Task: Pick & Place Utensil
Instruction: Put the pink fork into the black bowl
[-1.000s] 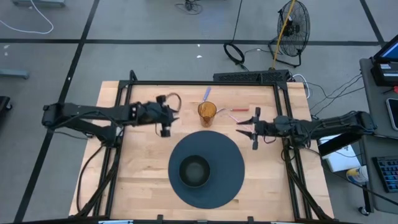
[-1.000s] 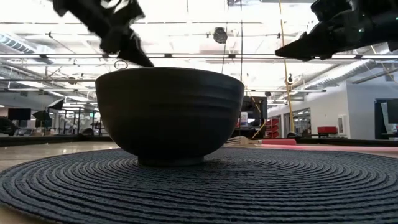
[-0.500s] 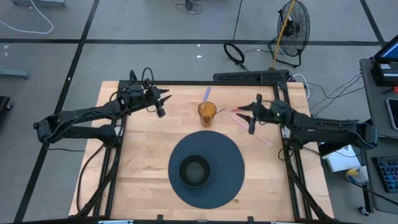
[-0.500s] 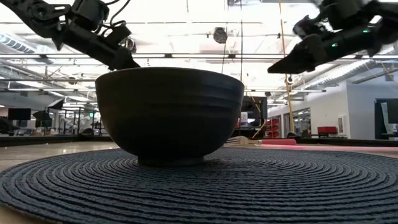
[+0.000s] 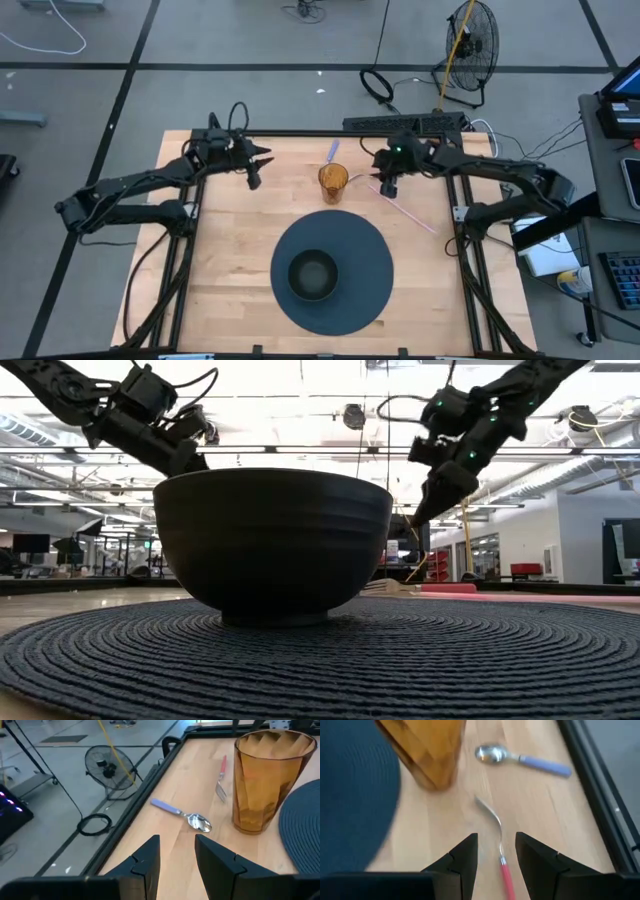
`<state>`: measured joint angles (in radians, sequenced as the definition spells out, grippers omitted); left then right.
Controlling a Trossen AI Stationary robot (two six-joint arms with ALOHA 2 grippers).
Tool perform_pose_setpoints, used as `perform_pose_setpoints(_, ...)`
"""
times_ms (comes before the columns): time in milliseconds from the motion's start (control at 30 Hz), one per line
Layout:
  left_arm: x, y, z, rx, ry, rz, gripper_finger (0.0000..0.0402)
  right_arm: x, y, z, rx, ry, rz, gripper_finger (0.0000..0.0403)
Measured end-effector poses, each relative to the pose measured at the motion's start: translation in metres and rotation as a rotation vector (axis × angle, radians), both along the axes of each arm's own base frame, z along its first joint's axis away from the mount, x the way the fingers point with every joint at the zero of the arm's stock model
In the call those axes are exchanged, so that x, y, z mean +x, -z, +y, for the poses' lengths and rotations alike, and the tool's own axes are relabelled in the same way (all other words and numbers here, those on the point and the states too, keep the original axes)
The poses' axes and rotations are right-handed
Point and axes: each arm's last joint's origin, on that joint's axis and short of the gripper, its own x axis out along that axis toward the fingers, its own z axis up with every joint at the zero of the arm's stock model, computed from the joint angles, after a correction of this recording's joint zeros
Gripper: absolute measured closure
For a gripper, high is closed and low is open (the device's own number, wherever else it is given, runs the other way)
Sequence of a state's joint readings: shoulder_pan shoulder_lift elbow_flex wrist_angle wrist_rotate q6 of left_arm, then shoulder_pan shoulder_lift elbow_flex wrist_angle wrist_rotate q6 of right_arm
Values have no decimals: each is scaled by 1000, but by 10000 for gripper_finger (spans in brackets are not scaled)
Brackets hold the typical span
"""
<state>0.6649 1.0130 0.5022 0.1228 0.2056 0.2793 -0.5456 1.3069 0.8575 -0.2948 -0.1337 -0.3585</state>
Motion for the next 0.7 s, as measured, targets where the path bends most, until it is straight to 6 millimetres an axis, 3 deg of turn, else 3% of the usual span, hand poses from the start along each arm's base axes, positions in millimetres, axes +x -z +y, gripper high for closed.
perform_pose_setpoints(233, -1, 3, -1, 5, 72, -23, 273, -10, 16, -17, 23, 19, 119, 273)
perform_pose_setpoints(533, -13, 23, 2, 5, 55, -109, 273, -7, 43, -31, 74, -2, 198, 273)
perform_pose_setpoints(700, -13, 24, 1, -10, 82, -141, 273, -3, 55, -37, 74, -41, 208, 273)
